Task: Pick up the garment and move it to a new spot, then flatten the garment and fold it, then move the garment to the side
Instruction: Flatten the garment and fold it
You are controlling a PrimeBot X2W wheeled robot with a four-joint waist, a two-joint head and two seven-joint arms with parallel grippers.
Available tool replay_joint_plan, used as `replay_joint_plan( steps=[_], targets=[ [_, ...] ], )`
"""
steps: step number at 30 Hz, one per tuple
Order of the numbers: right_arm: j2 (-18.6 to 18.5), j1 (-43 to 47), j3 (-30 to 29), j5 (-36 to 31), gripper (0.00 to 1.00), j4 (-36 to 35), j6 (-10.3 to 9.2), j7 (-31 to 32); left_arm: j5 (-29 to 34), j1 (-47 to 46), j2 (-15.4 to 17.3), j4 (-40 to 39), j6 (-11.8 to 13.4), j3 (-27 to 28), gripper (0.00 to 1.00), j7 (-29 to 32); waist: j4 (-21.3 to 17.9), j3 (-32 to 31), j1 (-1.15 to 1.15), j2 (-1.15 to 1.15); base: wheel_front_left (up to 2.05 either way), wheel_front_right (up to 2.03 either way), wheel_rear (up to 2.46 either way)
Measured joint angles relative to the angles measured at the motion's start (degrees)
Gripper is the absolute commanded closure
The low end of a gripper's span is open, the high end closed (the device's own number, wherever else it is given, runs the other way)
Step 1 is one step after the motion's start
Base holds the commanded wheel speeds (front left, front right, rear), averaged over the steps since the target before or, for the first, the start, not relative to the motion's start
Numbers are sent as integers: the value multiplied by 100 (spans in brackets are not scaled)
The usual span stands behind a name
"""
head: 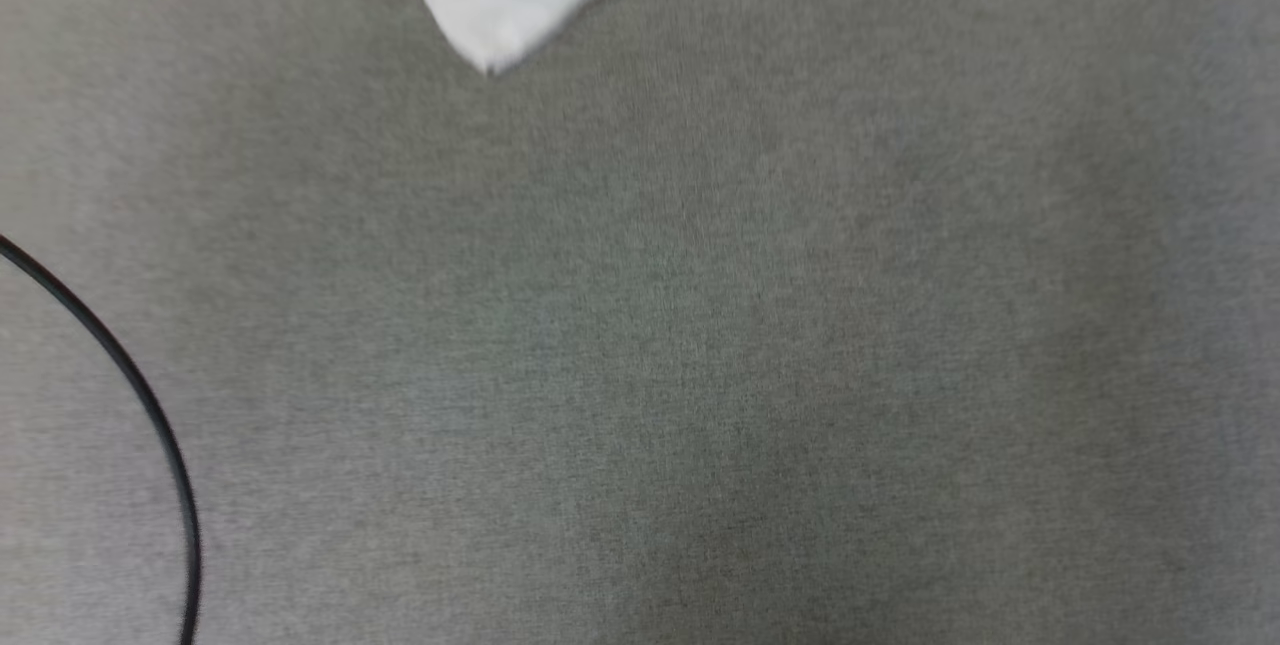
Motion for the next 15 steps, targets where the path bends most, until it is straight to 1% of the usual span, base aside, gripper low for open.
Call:
replay_joint_plan(
  steps=[6,11,15],
  targets=[
    [122,-843,-48,-205,100,167,0,-201,60,-825,135,222,-130,5,100,-24,-49,775,0,0,0,0,0],
    [232,-1110,-15,-314,100,483,-1,-401,57,-1019,121,573,-230,-45,100,-149,-73,1352,1,0,0,0,0],
    [283,-1196,30,-339,100,783,-1,-542,-59,-1059,86,870,-286,-52,100,-271,-85,1673,1,0,0,0,0]
  ],
)
